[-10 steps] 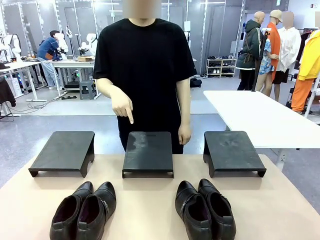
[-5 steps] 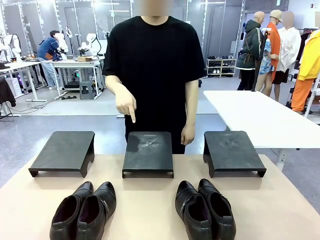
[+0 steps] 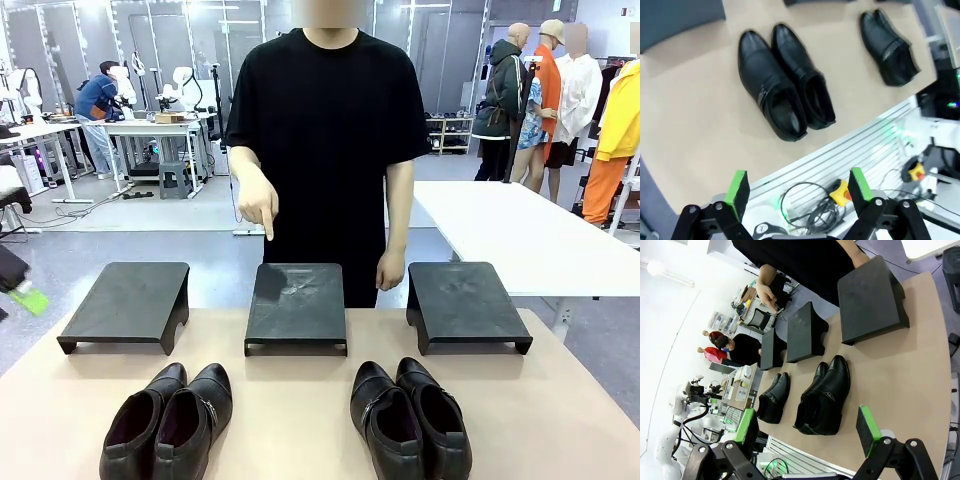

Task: Place the shoes on the stand as instructed by the person.
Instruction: Pick up one pair of Shoes and place it on the Shoes Stand indicated by the person.

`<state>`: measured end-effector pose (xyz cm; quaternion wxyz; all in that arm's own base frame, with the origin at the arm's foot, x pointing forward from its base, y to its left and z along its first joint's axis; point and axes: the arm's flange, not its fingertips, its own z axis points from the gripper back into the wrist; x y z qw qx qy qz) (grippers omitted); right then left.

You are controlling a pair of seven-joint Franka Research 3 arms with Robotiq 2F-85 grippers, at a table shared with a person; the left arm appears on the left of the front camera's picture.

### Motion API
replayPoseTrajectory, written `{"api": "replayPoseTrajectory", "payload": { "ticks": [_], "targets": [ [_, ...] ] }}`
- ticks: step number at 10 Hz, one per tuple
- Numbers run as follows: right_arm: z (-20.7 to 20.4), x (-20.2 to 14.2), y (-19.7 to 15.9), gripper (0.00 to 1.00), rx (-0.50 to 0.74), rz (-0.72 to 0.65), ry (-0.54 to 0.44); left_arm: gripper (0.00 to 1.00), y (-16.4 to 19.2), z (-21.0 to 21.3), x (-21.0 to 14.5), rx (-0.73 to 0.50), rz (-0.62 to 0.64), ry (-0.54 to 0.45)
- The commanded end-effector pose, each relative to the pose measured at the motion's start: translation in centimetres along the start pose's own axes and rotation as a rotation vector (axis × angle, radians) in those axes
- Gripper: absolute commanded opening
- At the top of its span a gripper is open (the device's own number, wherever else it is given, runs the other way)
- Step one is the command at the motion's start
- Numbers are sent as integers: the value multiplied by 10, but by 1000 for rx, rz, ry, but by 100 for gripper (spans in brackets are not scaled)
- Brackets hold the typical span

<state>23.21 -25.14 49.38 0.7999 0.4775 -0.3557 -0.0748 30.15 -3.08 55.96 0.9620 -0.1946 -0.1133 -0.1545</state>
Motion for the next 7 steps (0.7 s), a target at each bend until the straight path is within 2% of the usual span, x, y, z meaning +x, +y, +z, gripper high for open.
{"api": "replayPoseTrajectory", "payload": {
  "ticks": [1,4,5,7],
  "targets": [
    [1,0,1,100,14,0,-10,100,-25,-29,3,98,-1,64],
    [1,0,1,100,14,0,-10,100,-57,-73,-7,200,76,89],
    [1,0,1,100,14,0,-10,100,-63,-83,-10,213,105,79],
    [1,0,1,100,14,0,-10,100,-76,-110,-12,232,134,123]
  ]
}}
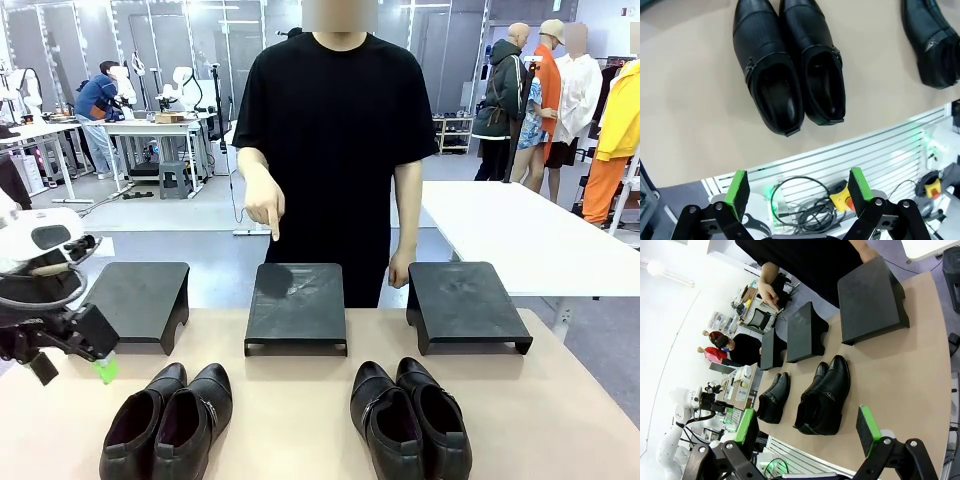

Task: Place the shoes on the stand as instructed by the person.
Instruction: Pick up one pair of Shoes and place it on the Shoes Stand indicated by the person.

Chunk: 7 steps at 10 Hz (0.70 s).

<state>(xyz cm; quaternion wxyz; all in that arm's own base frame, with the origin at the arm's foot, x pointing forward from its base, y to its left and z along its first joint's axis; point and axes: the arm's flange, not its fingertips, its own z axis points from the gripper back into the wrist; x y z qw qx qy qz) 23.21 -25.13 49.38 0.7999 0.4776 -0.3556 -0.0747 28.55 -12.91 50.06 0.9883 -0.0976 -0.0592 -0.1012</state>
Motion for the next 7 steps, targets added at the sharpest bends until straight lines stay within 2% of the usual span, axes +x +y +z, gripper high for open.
{"api": "replayPoseTrajectory", "payload": {
  "ticks": [1,7],
  "targets": [
    [1,0,1,100,13,0,-10,100,-15,-29,-2,70,46,12],
    [1,0,1,100,13,0,-10,100,-26,-90,9,88,174,12]
  ]
}}
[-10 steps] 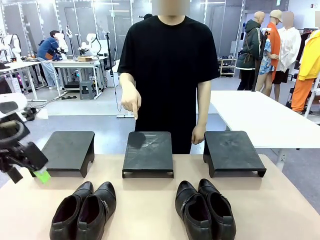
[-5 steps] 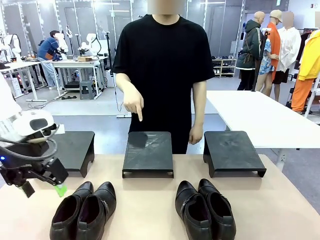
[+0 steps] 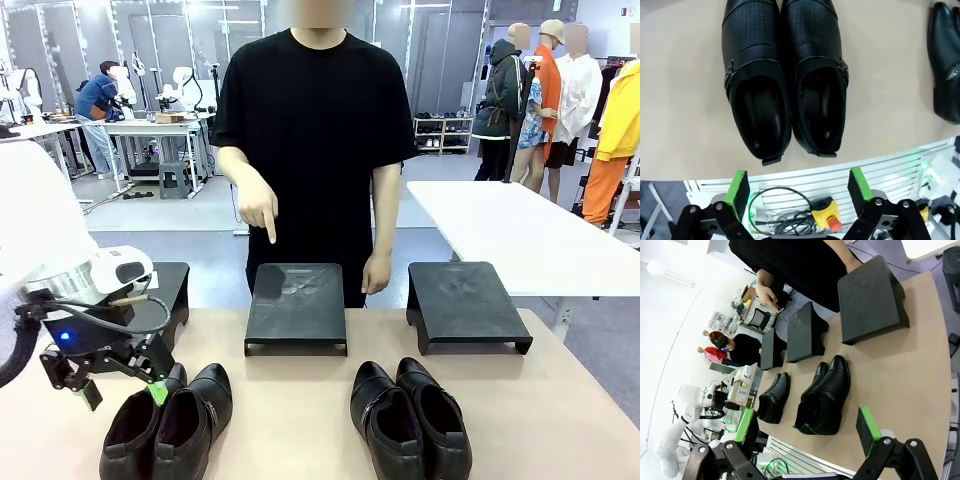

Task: Place the shoes on the stand as instructed by the person.
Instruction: Pick up one pair of Shoes and place it on the Shoes Stand indicated by the person.

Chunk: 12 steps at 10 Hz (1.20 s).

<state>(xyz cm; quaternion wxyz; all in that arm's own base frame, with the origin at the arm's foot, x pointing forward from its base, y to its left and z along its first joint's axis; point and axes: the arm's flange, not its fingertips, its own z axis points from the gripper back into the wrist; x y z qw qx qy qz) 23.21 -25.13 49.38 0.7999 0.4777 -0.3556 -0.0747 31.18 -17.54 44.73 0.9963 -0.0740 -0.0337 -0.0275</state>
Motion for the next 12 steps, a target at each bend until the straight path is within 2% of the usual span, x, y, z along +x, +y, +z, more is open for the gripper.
{"api": "replayPoseTrajectory", "payload": {
  "ticks": [1,4,7,12],
  "targets": [
    [1,0,1,100,13,0,-10,100,3,-40,-15,37,39,-27],
    [1,0,1,100,13,0,-10,100,2,-67,-18,114,76,-74],
    [1,0,1,100,13,0,-10,100,8,-89,-19,123,91,-97],
    [1,0,1,100,13,0,-10,100,19,-122,-32,131,98,-66]
  ]
}}
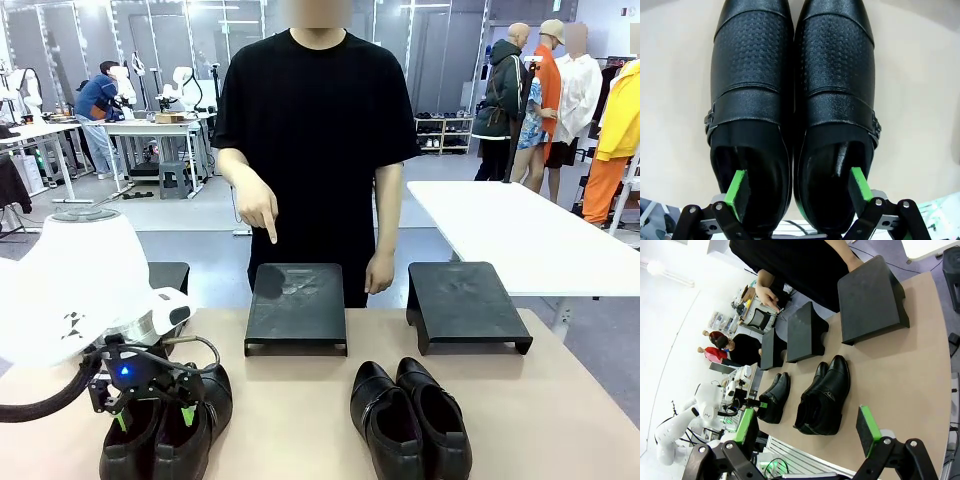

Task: Place the shoes on the stand as instructed by the person.
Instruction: Pick up one pair of Shoes and place it on the Shoes Stand indicated by the person.

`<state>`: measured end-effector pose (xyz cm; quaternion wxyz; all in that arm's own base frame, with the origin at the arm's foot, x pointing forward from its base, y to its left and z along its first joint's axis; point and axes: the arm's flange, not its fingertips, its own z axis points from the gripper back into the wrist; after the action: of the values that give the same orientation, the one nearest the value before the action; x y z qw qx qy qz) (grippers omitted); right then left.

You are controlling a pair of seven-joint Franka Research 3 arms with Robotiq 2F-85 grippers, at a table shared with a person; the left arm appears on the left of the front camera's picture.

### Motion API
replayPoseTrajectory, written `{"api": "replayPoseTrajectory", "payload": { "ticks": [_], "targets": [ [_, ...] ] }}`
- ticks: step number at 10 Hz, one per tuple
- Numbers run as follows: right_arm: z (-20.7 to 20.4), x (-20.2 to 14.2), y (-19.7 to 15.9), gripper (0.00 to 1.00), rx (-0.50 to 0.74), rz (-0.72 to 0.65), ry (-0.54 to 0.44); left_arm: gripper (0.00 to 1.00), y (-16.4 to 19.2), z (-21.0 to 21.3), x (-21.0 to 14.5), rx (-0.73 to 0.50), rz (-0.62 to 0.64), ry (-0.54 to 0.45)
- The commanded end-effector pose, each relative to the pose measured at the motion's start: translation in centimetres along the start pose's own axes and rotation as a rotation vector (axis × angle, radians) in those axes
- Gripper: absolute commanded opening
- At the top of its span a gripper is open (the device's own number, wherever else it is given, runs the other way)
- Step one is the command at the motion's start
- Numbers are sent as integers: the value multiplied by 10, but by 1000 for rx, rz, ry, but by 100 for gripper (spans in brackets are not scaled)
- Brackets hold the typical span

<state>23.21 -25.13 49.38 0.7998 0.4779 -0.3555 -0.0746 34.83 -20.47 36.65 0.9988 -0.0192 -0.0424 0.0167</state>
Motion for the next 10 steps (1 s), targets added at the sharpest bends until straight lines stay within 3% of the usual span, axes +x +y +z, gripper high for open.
{"api": "replayPoseTrajectory", "payload": {
  "ticks": [1,2,3,5,6,7,10],
  "targets": [
    [1,0,1,100,13,0,-10,100,37,-43,-65,23,6,-42],
    [1,0,1,100,13,0,-10,100,38,-45,-66,19,-16,-40],
    [1,0,1,100,13,0,-10,77,39,-45,-67,22,-33,-44],
    [1,0,1,100,13,0,-10,17,43,-47,-69,19,-61,-11],
    [1,0,1,100,13,0,-10,35,43,-46,-69,16,-62,-12],
    [1,0,1,100,13,0,-10,0,42,-46,-69,10,-64,-11],
    [1,0,1,100,13,0,-10,0,44,-48,-70,6,-59,-3]
  ]
}}
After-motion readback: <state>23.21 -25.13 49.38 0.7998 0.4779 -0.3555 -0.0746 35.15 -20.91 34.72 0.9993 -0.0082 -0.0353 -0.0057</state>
